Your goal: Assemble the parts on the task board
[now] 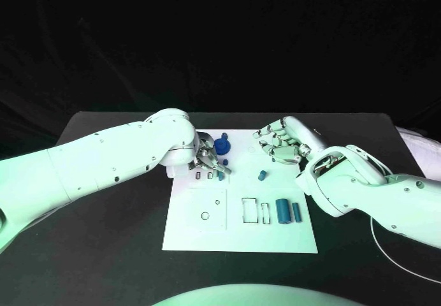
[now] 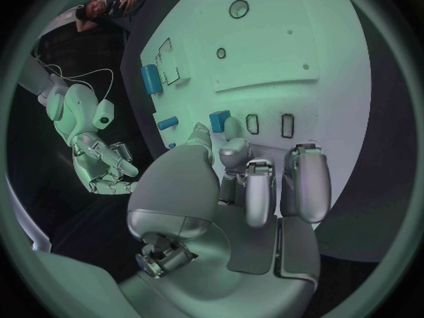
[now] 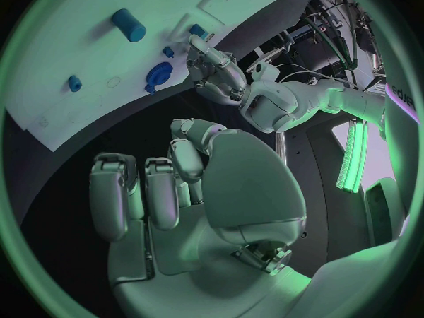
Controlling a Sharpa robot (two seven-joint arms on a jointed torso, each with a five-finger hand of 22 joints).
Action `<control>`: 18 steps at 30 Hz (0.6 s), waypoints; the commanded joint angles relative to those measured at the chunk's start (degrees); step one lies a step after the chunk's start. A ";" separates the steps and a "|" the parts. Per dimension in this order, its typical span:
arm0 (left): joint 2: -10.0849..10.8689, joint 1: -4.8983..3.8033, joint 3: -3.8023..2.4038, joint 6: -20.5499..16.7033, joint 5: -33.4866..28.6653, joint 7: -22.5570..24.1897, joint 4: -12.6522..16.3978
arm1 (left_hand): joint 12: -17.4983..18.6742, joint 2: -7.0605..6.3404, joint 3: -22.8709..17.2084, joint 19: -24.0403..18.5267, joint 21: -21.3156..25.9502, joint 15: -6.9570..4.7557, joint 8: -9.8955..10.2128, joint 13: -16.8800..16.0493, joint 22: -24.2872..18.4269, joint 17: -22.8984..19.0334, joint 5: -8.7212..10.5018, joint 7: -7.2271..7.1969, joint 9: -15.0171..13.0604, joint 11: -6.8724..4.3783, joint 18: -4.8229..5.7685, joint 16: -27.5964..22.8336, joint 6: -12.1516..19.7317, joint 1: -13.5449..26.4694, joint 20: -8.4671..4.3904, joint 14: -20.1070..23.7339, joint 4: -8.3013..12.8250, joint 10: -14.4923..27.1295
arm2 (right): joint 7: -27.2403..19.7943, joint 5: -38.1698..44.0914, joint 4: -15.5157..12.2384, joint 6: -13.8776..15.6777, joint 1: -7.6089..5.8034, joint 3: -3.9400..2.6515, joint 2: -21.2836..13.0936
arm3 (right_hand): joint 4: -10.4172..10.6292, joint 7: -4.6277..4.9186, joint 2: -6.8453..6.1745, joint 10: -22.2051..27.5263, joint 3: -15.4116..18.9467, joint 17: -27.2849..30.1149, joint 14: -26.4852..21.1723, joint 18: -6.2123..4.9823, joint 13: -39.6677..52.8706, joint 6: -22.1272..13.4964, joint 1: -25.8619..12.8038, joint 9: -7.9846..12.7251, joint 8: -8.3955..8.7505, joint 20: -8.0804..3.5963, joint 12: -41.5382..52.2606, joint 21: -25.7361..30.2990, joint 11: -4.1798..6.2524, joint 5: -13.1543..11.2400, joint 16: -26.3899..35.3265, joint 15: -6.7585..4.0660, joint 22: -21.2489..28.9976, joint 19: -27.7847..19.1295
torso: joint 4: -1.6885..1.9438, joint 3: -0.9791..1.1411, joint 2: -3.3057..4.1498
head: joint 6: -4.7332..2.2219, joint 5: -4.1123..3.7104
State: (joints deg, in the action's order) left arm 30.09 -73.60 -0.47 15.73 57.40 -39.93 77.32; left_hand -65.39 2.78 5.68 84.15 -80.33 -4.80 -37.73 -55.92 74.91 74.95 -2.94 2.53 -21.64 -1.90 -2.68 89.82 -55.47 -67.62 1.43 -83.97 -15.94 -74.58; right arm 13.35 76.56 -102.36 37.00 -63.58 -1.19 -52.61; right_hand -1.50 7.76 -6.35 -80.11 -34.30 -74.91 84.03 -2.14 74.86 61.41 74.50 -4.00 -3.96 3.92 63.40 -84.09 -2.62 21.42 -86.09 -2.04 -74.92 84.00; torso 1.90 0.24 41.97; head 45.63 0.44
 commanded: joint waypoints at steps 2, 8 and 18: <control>-0.23 -0.12 -0.01 1.62 0.45 -2.19 0.04 | -0.14 -0.18 0.03 2.35 -0.29 -0.38 -0.25 -0.08 8.37 15.05 -0.42 -0.46 -0.11 0.02 0.31 0.18 -0.04 -0.67 -0.32 -6.03 0.43 -0.29 | -0.49 0.24 -0.12 -0.75 0.01 -0.02 0.08 | 0.06 -0.11 0.02 0.15 0.27 -9.72 4.76 -0.36 -0.03 0.44 -0.57 -0.06 -0.08 0.16 -0.27 0.20 0.30 0.14 0.21 0.11 -4.38 0.78 | -0.01 0.00 -0.01 | 0.10 -0.01; -0.35 -0.12 -0.01 1.89 0.47 -2.28 0.09 | -0.23 -0.16 0.03 2.38 -0.36 -0.38 -0.28 -0.21 8.43 15.05 -0.42 -0.47 -0.13 0.02 0.33 0.18 -0.04 -0.75 -0.32 -6.03 0.45 -0.35 | -0.48 0.24 -0.19 -0.86 0.01 -0.02 0.07 | 0.06 -0.11 0.02 0.15 0.27 -9.72 4.76 -0.36 -0.03 0.44 -0.57 -0.06 -0.08 0.16 -0.27 0.20 0.30 0.14 0.21 0.11 -4.38 0.78 | 0.00 0.02 0.01 | 0.15 -0.01; -0.50 -0.11 0.00 2.13 0.49 -2.36 0.11 | -0.38 -0.13 0.05 2.40 -0.39 -0.40 -0.60 -0.34 8.50 15.05 -0.44 -0.53 -0.39 -0.03 0.34 0.18 -0.05 -1.78 -0.32 -6.03 0.85 -0.47 | -0.48 0.24 -0.26 -1.00 0.01 -0.02 0.07 | 0.06 -0.11 0.02 0.15 0.27 -9.72 4.76 -0.36 -0.03 0.44 -0.57 -0.06 -0.08 0.16 -0.27 0.20 0.30 0.14 0.21 0.11 -4.38 0.78 | 0.02 0.01 0.00 | 0.26 -0.05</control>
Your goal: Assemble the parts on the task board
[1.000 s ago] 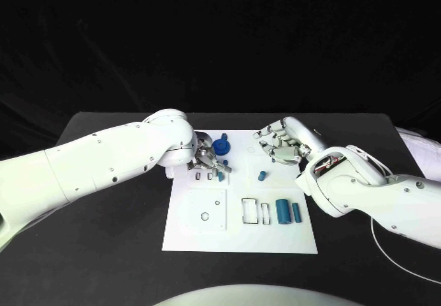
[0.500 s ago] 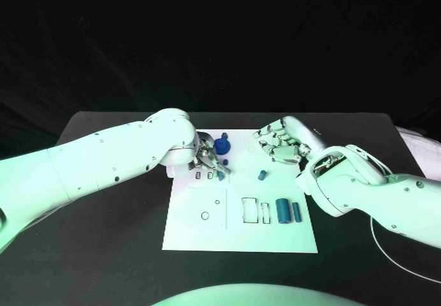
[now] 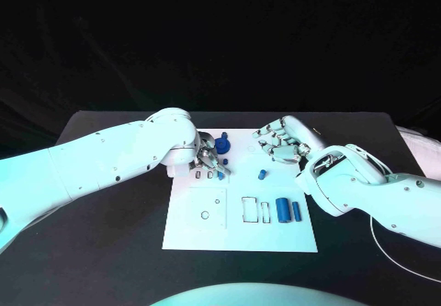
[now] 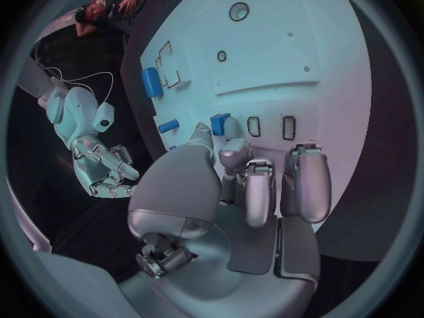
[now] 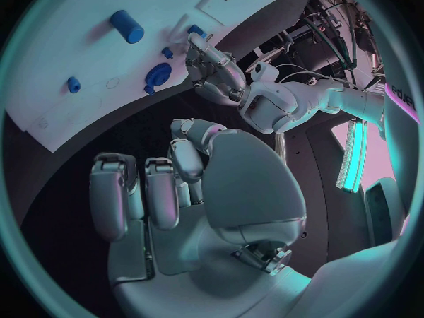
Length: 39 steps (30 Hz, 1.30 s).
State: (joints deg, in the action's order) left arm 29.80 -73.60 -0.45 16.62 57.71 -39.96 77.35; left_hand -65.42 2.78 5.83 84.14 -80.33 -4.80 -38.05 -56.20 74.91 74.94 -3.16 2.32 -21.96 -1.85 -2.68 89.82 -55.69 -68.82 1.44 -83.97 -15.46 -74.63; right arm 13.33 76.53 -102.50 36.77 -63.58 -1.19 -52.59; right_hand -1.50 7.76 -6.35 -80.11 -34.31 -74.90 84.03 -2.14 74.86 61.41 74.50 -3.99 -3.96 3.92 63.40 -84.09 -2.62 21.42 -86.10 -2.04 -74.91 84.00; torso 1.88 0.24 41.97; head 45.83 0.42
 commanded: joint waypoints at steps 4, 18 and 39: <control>-0.26 -0.11 -0.01 1.46 0.24 -2.37 0.03 | -0.43 -0.11 -0.12 2.42 -0.43 -0.41 -0.41 -0.16 8.55 15.06 -0.22 -0.33 -0.18 -0.09 0.35 0.18 0.19 -1.05 -0.33 -6.03 0.59 -0.48 | -0.46 0.27 -0.14 -0.79 0.01 -0.02 0.06 | 0.06 -0.11 0.02 0.15 0.27 -9.73 4.76 -0.36 -0.04 0.44 -0.57 -0.07 -0.08 0.17 -0.27 0.20 0.30 0.14 0.21 0.11 -4.39 0.78 | 0.00 0.00 -0.01 | 0.07 -0.05; -0.41 -0.10 0.00 0.57 0.32 -2.36 -0.09 | 0.81 1.94 -7.08 2.24 0.10 -0.94 0.23 0.92 8.43 15.06 -1.67 -0.98 -0.23 -0.73 0.23 0.18 1.91 -12.75 -0.78 -6.03 7.73 0.42 | -0.51 0.26 -0.22 -0.87 0.01 -0.02 0.08 | 0.00 -0.12 0.08 0.14 0.35 -9.77 4.77 -0.36 -0.04 0.48 -0.55 -0.07 -0.08 0.15 -0.26 0.20 0.31 0.29 0.19 0.10 -4.40 0.79 | 0.00 0.00 -0.02 | 0.24 -0.08; 2.08 -0.09 0.03 -5.07 -3.88 -0.82 1.19 | 3.34 -9.60 -37.78 2.32 0.51 -0.08 -0.15 3.86 8.86 15.06 -11.55 0.32 -1.64 0.23 0.23 0.18 2.74 -5.06 -0.05 -6.03 12.48 0.08 | -1.00 -0.41 -0.22 -1.26 0.01 -0.01 0.09 | -0.02 -0.13 0.12 0.14 0.37 -9.73 4.76 -0.36 -0.04 0.50 -0.53 -0.07 -0.08 0.14 -0.26 0.21 0.31 0.34 0.22 0.09 -4.39 0.78 | 0.07 0.06 -0.05 | 0.13 0.12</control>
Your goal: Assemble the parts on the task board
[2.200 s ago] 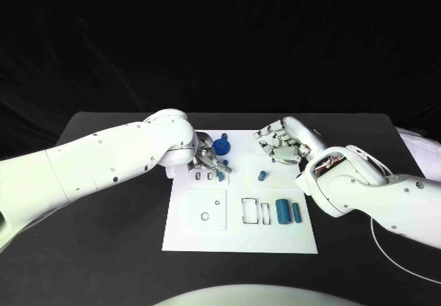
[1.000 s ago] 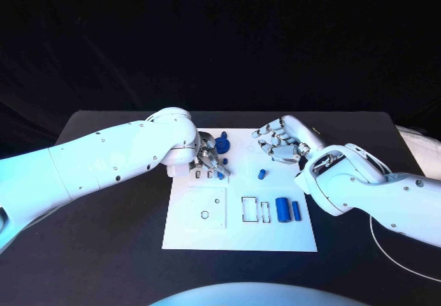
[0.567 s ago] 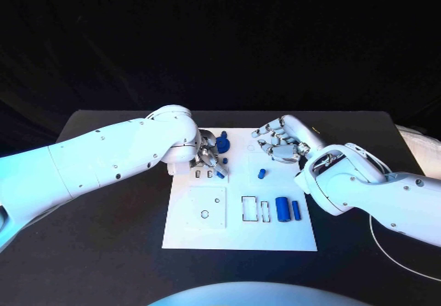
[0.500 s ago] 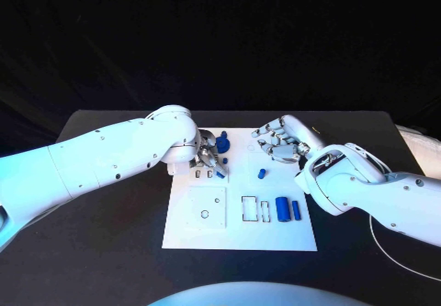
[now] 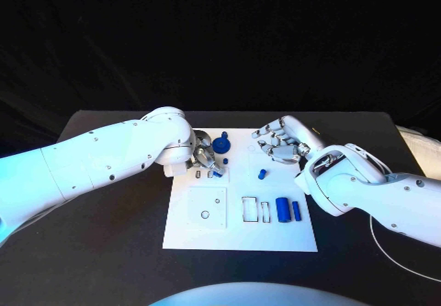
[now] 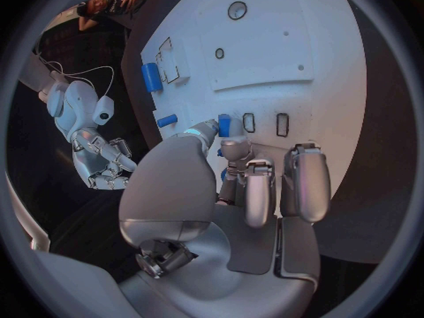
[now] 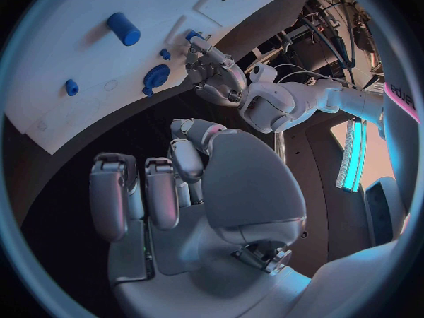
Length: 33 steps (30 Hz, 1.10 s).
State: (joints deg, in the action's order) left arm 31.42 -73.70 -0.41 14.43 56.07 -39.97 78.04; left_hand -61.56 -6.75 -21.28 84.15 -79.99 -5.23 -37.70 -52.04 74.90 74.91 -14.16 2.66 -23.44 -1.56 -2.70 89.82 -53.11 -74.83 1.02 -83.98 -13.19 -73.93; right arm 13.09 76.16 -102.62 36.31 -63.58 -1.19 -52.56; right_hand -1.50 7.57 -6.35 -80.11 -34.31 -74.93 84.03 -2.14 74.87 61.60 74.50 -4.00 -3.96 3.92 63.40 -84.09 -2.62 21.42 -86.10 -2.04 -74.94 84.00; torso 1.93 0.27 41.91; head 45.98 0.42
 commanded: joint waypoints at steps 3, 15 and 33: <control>1.39 0.00 -0.01 -4.70 -3.41 -0.44 1.24 | -0.98 -0.50 -11.72 2.41 -0.02 0.30 -0.86 -0.79 9.02 15.09 -1.63 -0.10 -0.45 -0.14 0.30 0.18 0.01 1.75 0.32 -6.02 10.65 -1.06 | -0.80 -0.08 -0.08 -0.84 0.01 -0.01 0.05 | -0.02 0.06 0.12 0.14 0.37 -9.70 4.76 -0.36 -0.04 0.31 -0.53 -0.07 -0.08 0.14 -0.26 0.21 0.31 0.34 0.22 0.09 -4.36 0.78 | 0.07 0.05 -0.02 | -0.06 0.17; 3.32 0.05 0.37 -5.85 -3.68 -1.27 2.54 | -1.34 -0.98 -13.45 2.53 -0.16 0.22 -1.44 -1.10 9.20 15.09 -3.48 -0.25 -0.89 -0.28 0.34 0.18 -0.32 3.34 0.24 -6.02 11.41 -1.62 | -0.93 -0.23 -0.04 -0.92 0.01 -0.01 -0.18 | -0.06 0.06 0.18 0.15 0.42 -9.67 4.75 -0.36 -0.06 0.31 -0.52 -0.06 -0.06 0.13 -0.28 0.21 0.32 0.46 0.24 0.08 -4.36 0.79 | 0.37 0.18 -0.13 | -0.05 0.16; 3.30 0.78 1.29 -7.37 0.78 -1.75 2.57 | -1.36 -1.16 -14.40 2.58 -0.21 0.17 -1.99 -1.01 9.29 15.09 -4.46 -0.36 -1.18 -0.37 0.36 0.18 -0.35 4.39 0.19 -6.02 11.81 -1.82 | -1.23 -0.35 -0.15 -0.68 0.01 -0.01 -0.23 | -0.07 0.09 0.10 0.31 0.61 -9.47 4.71 -0.41 -0.26 0.29 -0.64 -0.05 -0.02 0.12 -0.63 0.35 0.29 0.51 0.40 0.09 -4.13 0.67 | 0.16 0.24 -0.07 | -0.09 0.67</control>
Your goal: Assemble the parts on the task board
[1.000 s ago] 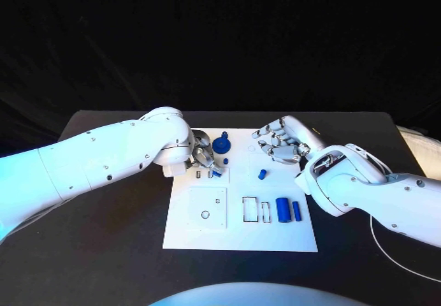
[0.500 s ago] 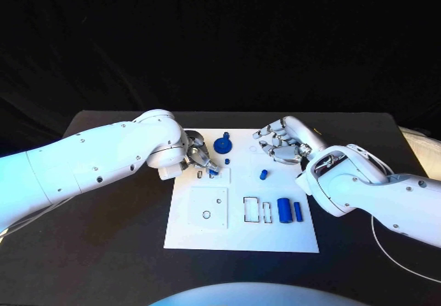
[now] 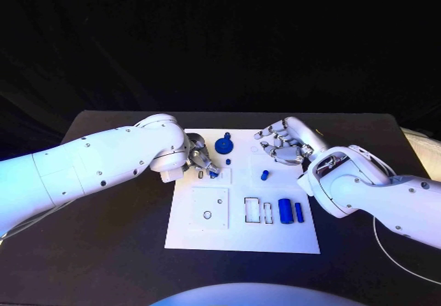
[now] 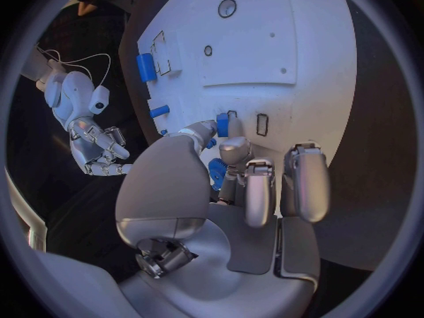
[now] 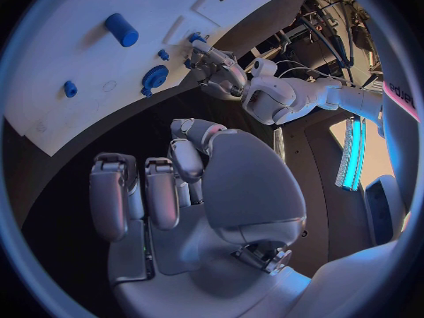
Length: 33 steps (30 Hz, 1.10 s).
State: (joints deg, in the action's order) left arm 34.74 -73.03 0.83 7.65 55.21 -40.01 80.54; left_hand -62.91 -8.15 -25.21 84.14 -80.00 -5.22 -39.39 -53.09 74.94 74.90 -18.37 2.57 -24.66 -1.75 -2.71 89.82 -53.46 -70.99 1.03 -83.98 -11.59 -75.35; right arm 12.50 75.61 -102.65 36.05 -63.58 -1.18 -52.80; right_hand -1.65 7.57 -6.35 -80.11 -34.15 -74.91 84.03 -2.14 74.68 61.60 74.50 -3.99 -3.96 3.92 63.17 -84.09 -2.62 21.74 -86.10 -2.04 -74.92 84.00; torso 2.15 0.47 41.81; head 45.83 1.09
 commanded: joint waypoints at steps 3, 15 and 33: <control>0.07 0.12 0.05 -0.32 2.04 -1.86 0.12 | -0.01 0.23 -10.52 2.59 -0.21 0.16 -0.34 0.04 9.26 15.10 -0.30 -0.27 0.02 -0.18 0.36 0.18 -0.01 0.60 0.17 -6.02 10.23 -0.40 | -0.65 0.20 -0.13 -0.44 0.01 -0.02 0.01 | 0.09 0.09 0.10 0.31 0.45 -9.50 4.71 -0.41 -0.08 0.29 -0.64 -0.05 -0.02 0.12 -0.41 0.35 0.29 0.19 0.40 0.09 -4.15 0.67 | 0.00 0.04 0.03 | 0.14 -0.08; 0.22 0.13 0.05 2.75 2.53 -2.59 0.05 | -0.56 -0.30 -11.80 2.73 -0.44 0.07 -1.31 -0.55 9.49 15.10 -2.64 -0.40 -0.36 -0.32 0.43 0.18 0.07 1.92 0.08 -6.02 11.14 -0.94 | -0.68 0.20 -0.13 -0.59 0.01 -0.02 0.02 | 0.09 0.09 0.10 0.31 0.45 -9.50 4.71 -0.41 -0.08 0.29 -0.64 -0.05 -0.02 0.12 -0.41 0.35 0.29 0.19 0.40 0.09 -4.15 0.67 | -0.01 0.06 0.00 | 0.38 -0.10; 0.26 0.18 0.07 5.58 2.59 -3.49 0.13 | -0.82 -0.43 -12.19 2.76 -0.52 0.07 -1.63 -0.88 9.58 15.10 -3.74 -0.44 -0.45 -0.35 0.46 0.18 0.03 2.50 0.08 -6.02 11.46 -1.19 | -0.89 0.13 -0.27 -0.89 0.01 -0.02 0.12 | 0.08 0.09 0.08 0.31 0.55 -9.48 4.70 -0.42 -0.06 0.30 -0.69 -0.05 -0.01 0.12 -0.38 0.37 0.29 0.20 0.41 0.09 -4.13 0.66 | 0.00 0.04 -0.05 | 0.58 0.14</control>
State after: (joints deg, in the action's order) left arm 35.10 -73.02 0.78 11.04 57.62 -39.94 80.54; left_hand -63.46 -9.17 -27.24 84.14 -80.25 -5.22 -40.83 -53.91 74.92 74.94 -21.91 2.44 -25.09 -2.06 -2.71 89.82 -53.31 -68.60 1.03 -83.98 -9.92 -76.07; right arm 12.19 75.48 -102.81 35.86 -63.58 -1.18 -52.73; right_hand -1.49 7.57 -6.35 -79.90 -33.99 -74.94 84.03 -2.14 74.69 61.60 74.50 -3.99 -3.96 3.92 62.96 -84.09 -2.41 21.74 -85.86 -2.04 -74.90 84.00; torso 2.19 0.50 41.78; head 46.42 1.20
